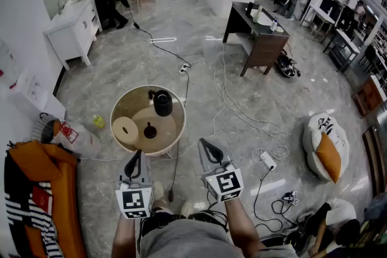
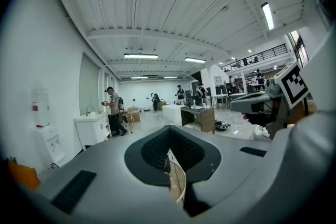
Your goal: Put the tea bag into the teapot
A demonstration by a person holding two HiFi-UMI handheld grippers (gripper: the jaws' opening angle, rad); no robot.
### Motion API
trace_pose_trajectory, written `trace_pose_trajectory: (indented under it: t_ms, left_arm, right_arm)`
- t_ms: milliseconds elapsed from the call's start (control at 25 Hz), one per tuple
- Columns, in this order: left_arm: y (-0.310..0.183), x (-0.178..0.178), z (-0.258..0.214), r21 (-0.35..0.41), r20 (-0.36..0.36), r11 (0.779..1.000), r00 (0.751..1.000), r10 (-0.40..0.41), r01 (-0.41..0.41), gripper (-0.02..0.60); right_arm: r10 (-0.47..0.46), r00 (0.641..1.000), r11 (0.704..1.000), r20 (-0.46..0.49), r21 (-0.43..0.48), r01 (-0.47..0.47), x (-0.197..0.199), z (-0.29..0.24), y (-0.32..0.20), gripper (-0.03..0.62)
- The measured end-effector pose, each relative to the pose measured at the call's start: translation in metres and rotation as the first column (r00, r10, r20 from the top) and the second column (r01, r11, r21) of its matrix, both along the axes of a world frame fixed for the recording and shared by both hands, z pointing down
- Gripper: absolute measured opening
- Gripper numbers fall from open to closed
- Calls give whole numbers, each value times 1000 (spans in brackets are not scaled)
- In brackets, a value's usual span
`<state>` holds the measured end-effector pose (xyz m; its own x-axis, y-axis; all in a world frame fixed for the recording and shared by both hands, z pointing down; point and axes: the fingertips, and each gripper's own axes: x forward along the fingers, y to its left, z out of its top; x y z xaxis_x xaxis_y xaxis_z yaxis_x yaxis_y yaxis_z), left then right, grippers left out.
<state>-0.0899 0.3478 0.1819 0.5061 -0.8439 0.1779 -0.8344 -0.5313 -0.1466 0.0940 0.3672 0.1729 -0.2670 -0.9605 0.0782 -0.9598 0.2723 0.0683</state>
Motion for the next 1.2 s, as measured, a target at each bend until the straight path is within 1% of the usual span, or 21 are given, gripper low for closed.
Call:
trace_pose_trajectory:
  t_ms: [200, 480, 640, 800, 1040, 1200]
  left_arm:
    - [-13, -1, 0, -6, -2, 1000, 1000, 3, -3, 17]
    - [-46, -6, 6, -31, -10, 999, 1000, 6, -6, 17]
    - [-74, -2, 3, -31, -11, 999, 999, 35, -35, 17]
    - [-107, -8, 13, -49, -3, 997, 998, 61, -61, 17]
    - [-155, -13, 14, -44, -2, 990, 991, 131, -131, 17]
    - [-182, -18, 14, -41, -6, 984, 985, 173, -173, 17]
  right_arm:
    - [6, 1000, 1000, 9, -17, -6, -2, 1, -12, 0]
    - [27, 1000, 999, 2, -34, -27, -8, 3, -39, 0]
    - [48, 999, 998, 6, -44, -47, -10, 7, -60, 0]
    - [66, 998, 997, -1, -44, -66, -18, 8, -88, 0]
    - [122, 992, 991, -1, -50, -122, -29, 9, -130, 0]
    - [137, 991, 989, -1, -59, -137, -46, 16, -152, 0]
